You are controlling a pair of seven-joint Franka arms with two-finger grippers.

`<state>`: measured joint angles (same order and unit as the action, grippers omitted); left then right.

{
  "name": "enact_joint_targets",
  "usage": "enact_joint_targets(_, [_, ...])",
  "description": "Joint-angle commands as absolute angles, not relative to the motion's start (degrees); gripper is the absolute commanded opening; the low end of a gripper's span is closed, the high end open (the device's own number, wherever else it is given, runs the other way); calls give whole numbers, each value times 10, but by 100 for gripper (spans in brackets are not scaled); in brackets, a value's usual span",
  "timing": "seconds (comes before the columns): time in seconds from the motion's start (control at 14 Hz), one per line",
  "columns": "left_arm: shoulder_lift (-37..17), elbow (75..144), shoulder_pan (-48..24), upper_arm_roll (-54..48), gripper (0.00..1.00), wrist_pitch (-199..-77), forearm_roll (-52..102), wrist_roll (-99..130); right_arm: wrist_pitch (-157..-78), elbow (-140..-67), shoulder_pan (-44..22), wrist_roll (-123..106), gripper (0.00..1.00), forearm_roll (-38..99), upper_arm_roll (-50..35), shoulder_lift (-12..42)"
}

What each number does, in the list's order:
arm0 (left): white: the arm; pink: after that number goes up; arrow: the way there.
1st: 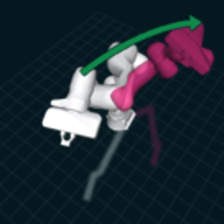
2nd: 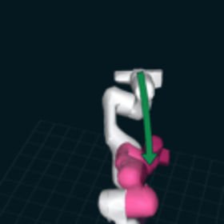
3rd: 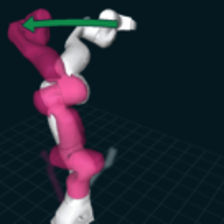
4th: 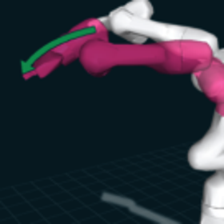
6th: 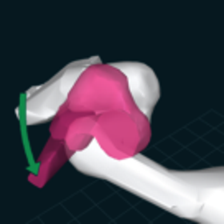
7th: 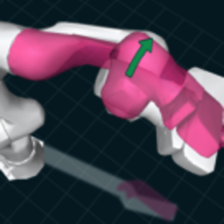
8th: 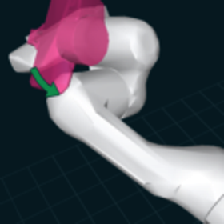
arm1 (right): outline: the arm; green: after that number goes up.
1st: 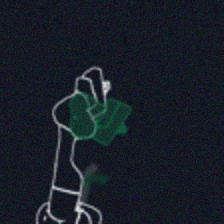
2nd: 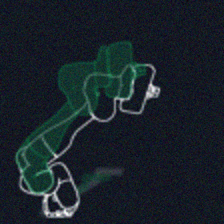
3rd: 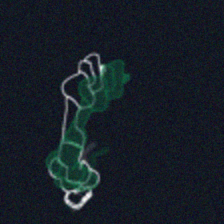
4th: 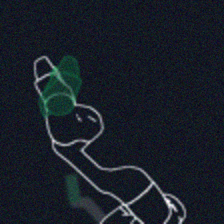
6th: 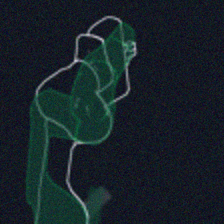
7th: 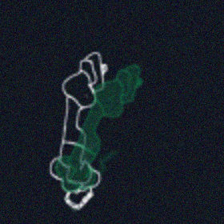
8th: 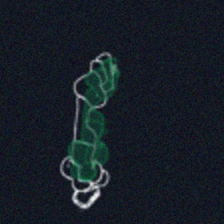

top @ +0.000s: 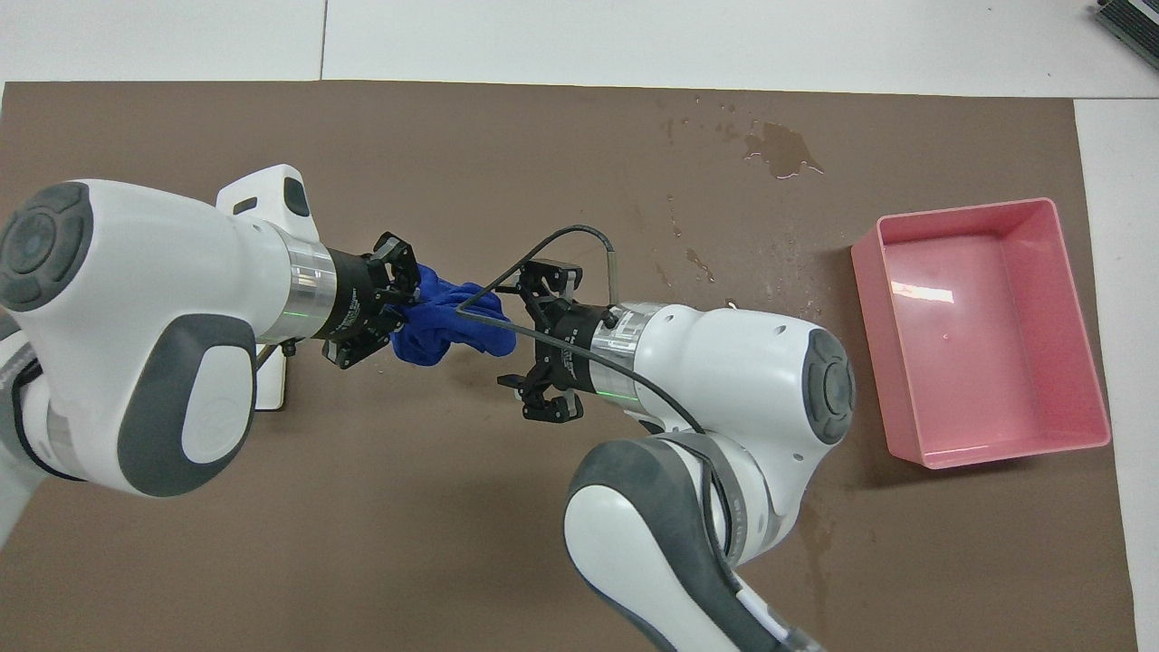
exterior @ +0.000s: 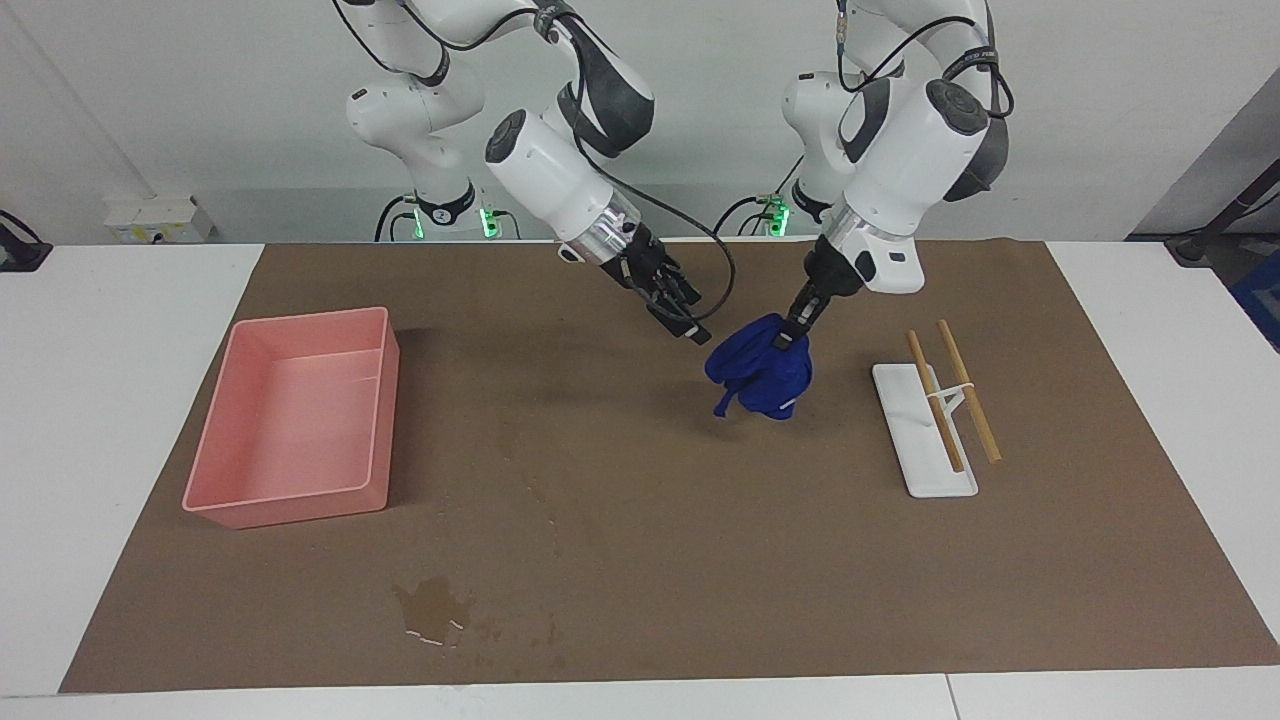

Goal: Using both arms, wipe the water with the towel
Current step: 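Grasp the blue cloth with the right gripper from the left gripper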

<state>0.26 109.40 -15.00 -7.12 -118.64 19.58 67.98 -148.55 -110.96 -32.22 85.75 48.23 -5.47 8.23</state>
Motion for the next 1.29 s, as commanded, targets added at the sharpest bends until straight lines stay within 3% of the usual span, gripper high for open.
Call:
enact_joint_targets(0.0, [20, 1104, -168, -60, 0, -1184, 241, 691, -1501, -1103, -335, 869, 100, 493, -54, 93])
enact_joint_targets(0.43, [29, 1109, -182, -65, 0, -1184, 323, 733, -1499, -1109, -326, 833, 100, 493, -53, 103])
enact_joint_targets(0.5, [30, 1110, -183, -66, 0, -1188, 341, 736, -1499, -1109, -324, 801, 85, 493, -53, 103])
enact_joint_targets(0.64, [34, 1123, -184, -66, 0, -1208, 343, 742, -1495, -1109, -312, 775, 18, 493, -53, 105])
enact_joint_targets(0.71, [37, 1128, -186, -67, 0, -1210, 343, 741, -1489, -1107, -303, 773, 0, 492, -53, 105])
enact_joint_targets(1.0, [37, 1128, -193, -66, 0, -1215, 343, 742, -1462, -1110, -289, 719, 0, 490, -51, 104])
enact_joint_targets(1.21, [37, 1128, -193, -66, 0, -1222, 343, 742, -1329, -1140, -244, 589, 0, 425, -47, 79])
